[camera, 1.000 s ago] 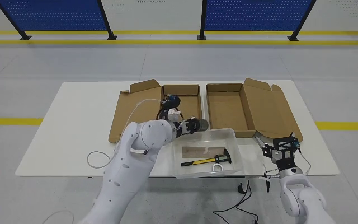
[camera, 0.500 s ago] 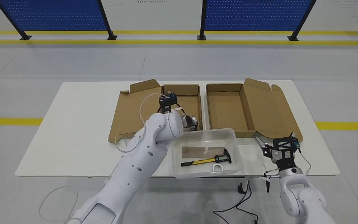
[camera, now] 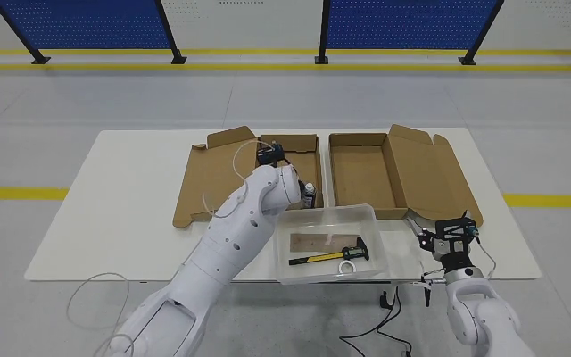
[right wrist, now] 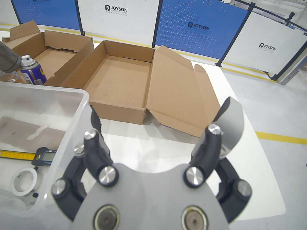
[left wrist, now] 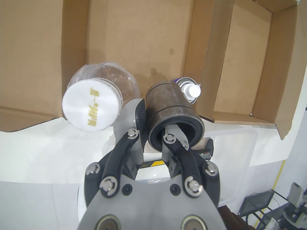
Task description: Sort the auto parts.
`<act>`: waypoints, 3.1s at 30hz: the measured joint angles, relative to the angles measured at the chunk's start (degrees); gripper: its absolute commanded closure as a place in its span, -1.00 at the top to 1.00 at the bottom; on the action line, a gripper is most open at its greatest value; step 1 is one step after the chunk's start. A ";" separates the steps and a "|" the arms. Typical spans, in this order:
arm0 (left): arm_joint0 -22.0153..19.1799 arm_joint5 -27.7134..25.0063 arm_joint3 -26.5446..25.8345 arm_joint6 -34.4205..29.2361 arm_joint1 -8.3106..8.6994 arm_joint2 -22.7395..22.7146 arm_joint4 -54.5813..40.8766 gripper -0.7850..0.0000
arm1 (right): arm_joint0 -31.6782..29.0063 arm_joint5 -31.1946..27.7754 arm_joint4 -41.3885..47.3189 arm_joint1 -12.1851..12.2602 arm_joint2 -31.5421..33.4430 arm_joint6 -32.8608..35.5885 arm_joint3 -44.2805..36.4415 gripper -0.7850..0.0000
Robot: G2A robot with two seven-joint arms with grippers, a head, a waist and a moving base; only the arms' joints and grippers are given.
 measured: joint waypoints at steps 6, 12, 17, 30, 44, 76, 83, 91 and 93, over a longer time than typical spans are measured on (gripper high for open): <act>-0.62 0.58 1.99 0.58 -0.41 -0.17 -0.07 -1.00 | 0.00 0.00 0.00 0.00 0.00 0.00 0.00 1.00; -1.49 0.24 5.23 0.23 -0.72 -0.31 0.11 -1.00 | 0.00 0.00 0.00 0.00 0.00 0.00 0.00 1.00; -2.82 -0.02 7.42 -0.03 -1.16 -0.08 0.31 -1.00 | 0.00 0.00 0.00 0.00 0.00 0.00 0.00 1.00; -5.07 -0.95 13.03 -0.96 -2.51 1.02 0.86 -1.00 | 0.00 0.00 0.00 0.00 0.00 0.00 0.00 1.00; -7.65 -1.18 18.70 -1.17 -4.82 3.12 -0.03 -1.00 | 0.00 0.00 0.00 0.00 0.00 0.00 0.00 1.00; -13.15 -0.78 27.22 -0.77 -9.23 5.46 -1.78 0.44 | 0.00 0.00 0.00 0.00 0.00 0.00 0.00 1.00; -11.62 -0.14 21.53 -0.13 -8.47 4.76 1.36 1.00 | 0.00 0.00 0.00 0.00 0.00 0.00 0.00 1.00; -4.83 0.05 6.85 0.05 -6.02 1.32 8.33 1.00 | 0.00 0.00 0.00 0.00 0.00 0.00 0.00 1.00; -2.58 -0.68 1.95 -0.68 -5.26 0.20 10.92 1.00 | 0.00 0.00 0.00 0.00 0.00 0.00 0.00 1.00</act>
